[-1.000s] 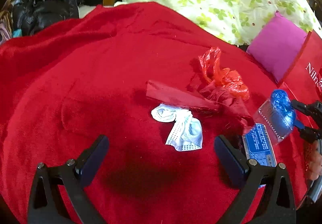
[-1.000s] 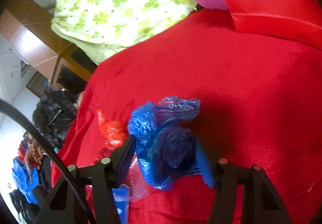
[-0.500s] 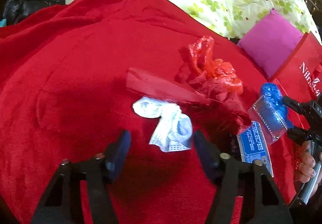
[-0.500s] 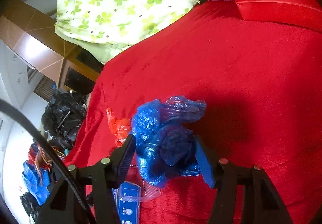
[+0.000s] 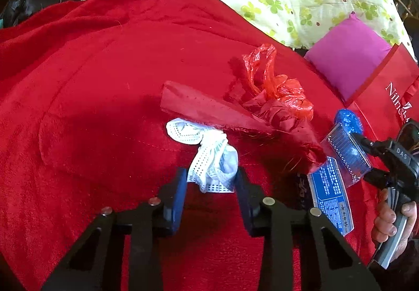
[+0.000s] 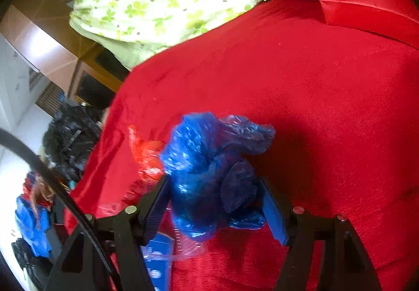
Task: Collect trash
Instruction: 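Grasp the blue plastic bag with the right tool while the left tool grasps the white face mask, then carry the bag and mask over the red mesh basket and open both tools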
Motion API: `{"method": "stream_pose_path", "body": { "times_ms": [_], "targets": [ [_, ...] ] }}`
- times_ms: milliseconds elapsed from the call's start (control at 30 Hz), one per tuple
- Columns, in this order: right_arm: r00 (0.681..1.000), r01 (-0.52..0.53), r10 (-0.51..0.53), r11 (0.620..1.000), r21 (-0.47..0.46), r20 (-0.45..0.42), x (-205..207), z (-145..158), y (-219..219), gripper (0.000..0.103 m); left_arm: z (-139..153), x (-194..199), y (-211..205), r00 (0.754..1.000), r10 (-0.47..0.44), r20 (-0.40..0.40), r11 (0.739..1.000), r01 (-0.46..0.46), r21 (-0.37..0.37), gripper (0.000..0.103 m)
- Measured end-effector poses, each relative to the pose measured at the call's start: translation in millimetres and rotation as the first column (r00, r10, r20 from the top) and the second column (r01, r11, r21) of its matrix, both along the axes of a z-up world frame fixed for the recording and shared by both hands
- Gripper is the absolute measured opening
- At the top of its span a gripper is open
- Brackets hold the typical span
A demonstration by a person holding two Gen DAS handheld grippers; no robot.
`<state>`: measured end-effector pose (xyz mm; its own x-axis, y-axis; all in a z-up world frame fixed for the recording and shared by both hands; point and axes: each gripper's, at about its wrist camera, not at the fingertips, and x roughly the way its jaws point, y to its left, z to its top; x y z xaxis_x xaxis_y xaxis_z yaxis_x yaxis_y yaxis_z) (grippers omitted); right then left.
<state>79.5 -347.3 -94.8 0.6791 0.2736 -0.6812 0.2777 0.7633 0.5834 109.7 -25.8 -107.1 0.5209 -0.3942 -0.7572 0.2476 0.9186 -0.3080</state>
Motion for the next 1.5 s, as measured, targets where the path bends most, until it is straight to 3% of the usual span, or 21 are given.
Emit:
{"method": "stream_pose_path", "body": {
  "times_ms": [333, 633, 900, 1333, 1500],
  "targets": [
    [1.0, -0.006, 0.007, 0.998, -0.055, 0.026, -5, 6, 7, 0.055, -3, 3, 6, 1.0, 0.007, -0.011, 1.0, -0.007, -0.029, 0.024],
    [0.997, 0.026, -0.021, 0.997, -0.072, 0.072, -34, 33, 4, 0.054, -1, -14, 14, 1.0, 0.0, -0.011, 0.999, 0.0, -0.037, 0.013],
    [0.988, 0.038, -0.015, 0.989, -0.142, 0.154, -83, 70, 4, 0.054, 15, -55, 21, 0.999, 0.019, 0.042, 0.999, -0.021, 0.027, 0.011],
    [0.964, 0.012, 0.044, 0.978, -0.21, 0.261, -160, 100, 24, 0.054, 90, -128, 20, 0.968, -0.005, 0.25, 0.983, -0.041, 0.177, 0.011],
    [0.95, 0.03, 0.033, 0.98, -0.195, 0.312, -192, 110, 29, 0.054, 129, -150, -3, 0.938, -0.043, 0.344, 0.977, -0.033, 0.211, 0.011]
  ]
}}
